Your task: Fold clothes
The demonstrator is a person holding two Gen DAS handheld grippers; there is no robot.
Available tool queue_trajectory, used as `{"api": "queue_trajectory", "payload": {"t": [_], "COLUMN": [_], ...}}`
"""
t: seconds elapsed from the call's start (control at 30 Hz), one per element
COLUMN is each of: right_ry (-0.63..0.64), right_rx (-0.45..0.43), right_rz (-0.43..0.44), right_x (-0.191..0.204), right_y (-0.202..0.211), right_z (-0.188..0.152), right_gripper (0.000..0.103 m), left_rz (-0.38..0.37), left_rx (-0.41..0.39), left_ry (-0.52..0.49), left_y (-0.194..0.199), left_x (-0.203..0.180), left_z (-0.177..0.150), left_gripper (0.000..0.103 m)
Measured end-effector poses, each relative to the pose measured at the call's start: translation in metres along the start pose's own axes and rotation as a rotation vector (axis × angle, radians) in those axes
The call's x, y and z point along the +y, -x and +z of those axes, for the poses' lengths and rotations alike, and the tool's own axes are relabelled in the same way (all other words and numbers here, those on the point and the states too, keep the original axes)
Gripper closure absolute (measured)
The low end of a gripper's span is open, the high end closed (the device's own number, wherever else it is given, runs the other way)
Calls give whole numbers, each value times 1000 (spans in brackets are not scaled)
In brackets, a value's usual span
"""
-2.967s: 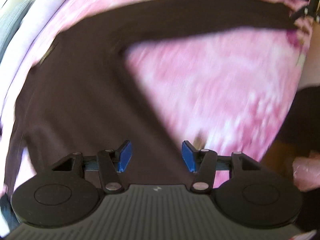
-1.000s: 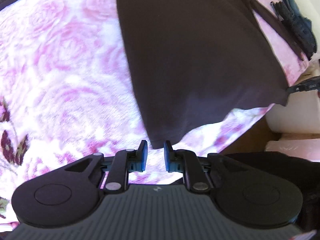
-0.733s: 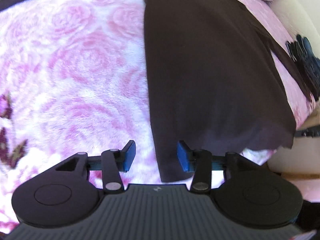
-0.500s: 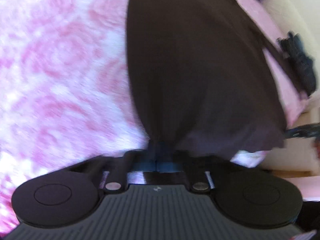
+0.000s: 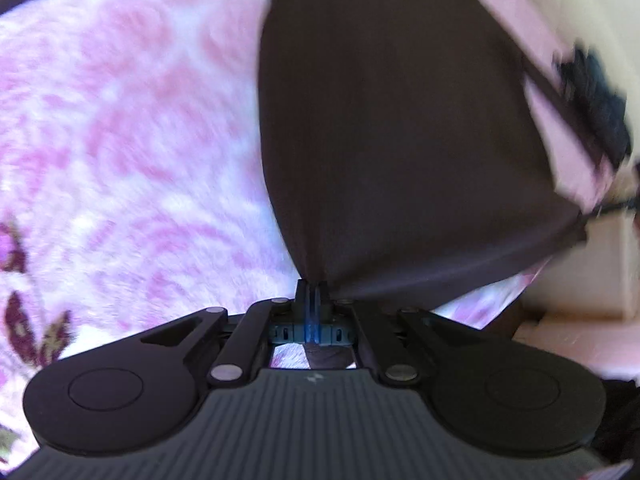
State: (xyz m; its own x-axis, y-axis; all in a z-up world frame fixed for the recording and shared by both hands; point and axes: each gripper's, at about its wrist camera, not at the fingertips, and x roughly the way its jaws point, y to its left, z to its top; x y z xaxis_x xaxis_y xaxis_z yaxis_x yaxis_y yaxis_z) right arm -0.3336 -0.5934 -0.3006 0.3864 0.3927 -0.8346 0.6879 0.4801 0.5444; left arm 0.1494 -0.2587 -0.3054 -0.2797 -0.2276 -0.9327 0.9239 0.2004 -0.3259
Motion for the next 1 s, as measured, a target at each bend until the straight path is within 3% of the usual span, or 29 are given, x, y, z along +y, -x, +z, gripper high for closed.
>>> {"api": "queue_trajectory", "payload": {"t": [0.07, 0.13, 0.2, 0.37, 0.43, 0.47, 0.57, 0.67, 0.73, 0.8, 1.0], "right_ry": [28, 61, 26, -45, -31, -21, 21, -17, -50, -50, 307], "right_rx": [57, 107, 106, 84, 96, 107, 142, 114, 88, 69, 4], "right_rz": [18, 220, 320, 117, 91, 87, 265, 219, 74, -13, -127], "right_x": [2, 8, 2, -26, -23, -20, -13, -29, -47, -52, 21], "right_y": [-8, -1, 10, -14, -22, -24, -7, 8, 1, -9, -31], "right_z": [-2, -15, -26, -22, -19, -19, -23, -23, -17, -11, -45], "right_gripper": [100, 100, 100, 101, 101, 101, 101, 103, 103, 103, 102], "left_rz": [-31, -67, -67, -4, 16, 8, -49, -6, 33, 46, 64], "left_rx": [1, -7, -40, -5, 22, 24, 11, 2, 20, 42, 38], "left_ry": [3, 0, 13, 15, -23, -26, -18, -4, -2, -12, -20], "left_y": [5, 17, 37, 16, 7, 10, 33, 46, 33, 15, 4], "left_x": [0, 0, 5, 3, -2, -3, 0, 8, 10, 7, -1], "left_z": [-4, -8, -11, -7, -5, -6, -11, -15, -14, -11, -16], "left_gripper": [103, 103, 103, 103, 103, 103, 103, 103, 103, 103, 101]}}
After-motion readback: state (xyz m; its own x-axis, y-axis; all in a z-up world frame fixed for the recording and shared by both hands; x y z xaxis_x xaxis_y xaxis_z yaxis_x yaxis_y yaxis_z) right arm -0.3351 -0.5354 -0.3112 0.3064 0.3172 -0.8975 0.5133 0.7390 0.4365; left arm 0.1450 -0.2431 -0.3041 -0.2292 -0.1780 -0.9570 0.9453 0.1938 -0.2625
